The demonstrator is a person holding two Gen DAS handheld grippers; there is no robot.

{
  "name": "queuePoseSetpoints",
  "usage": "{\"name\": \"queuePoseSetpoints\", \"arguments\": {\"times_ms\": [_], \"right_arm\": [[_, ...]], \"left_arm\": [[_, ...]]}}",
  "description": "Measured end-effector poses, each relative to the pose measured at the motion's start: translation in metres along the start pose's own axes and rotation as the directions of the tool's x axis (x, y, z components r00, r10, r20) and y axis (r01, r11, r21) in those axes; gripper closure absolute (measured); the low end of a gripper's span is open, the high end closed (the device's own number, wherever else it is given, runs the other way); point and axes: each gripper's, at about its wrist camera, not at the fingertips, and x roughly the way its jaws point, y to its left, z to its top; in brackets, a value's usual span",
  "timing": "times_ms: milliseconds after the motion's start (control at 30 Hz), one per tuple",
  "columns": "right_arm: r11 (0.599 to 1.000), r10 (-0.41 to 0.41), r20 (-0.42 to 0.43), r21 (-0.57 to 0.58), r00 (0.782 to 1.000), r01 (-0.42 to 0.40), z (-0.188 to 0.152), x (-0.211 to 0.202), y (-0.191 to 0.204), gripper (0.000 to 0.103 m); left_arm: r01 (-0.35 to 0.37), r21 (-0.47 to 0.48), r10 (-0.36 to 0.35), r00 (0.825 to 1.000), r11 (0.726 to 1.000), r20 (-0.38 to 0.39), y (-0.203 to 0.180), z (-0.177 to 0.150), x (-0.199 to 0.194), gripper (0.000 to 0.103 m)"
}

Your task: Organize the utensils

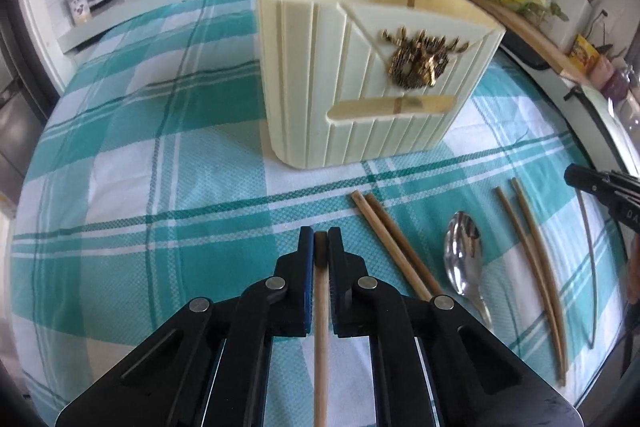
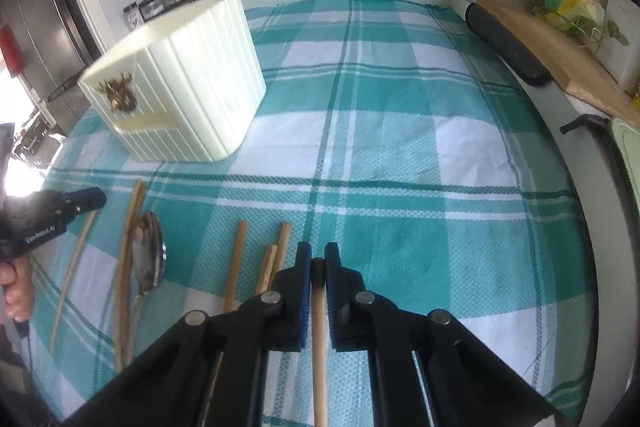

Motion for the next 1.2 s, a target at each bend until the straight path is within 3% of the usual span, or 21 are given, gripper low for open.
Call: {"name": "queuePoseSetpoints", "arguments": {"times_ms": [233, 533, 767, 1200], "right_arm": [[0.998, 0.069, 0.184, -0.015, 0.981, -0.067, 0.011, -0.101, 0.008, 0.096], [0.994, 0.097, 0.386, -0.078, 0.917, -0.073, 0.005, -0.201, 0.035, 0.096], [0.995, 0.069, 0.475, -0.096, 0.877, -0.027, 0.015, -0.227, 0.053, 0.096], [0.993, 0.097, 0.509, -0.112, 0.855, -0.046, 0.052, -0.236, 0.071, 0.096]], "left_arm": [[0.055, -0.006, -0.053, 0.981, 0.998, 0.187, 0.003, 0.003, -0.102, 0.098], [0.103, -0.001, -0.096, 0.932, 0.995, 0.349, 0.005, 0.004, -0.173, 0.098], [0.111, -0.017, -0.093, 0.903, 0.994, 0.42, 0.005, 0.014, -0.191, 0.099], [0.144, -0.021, -0.116, 0.869, 0.989, 0.481, 0.01, 0.044, -0.213, 0.099]]}}
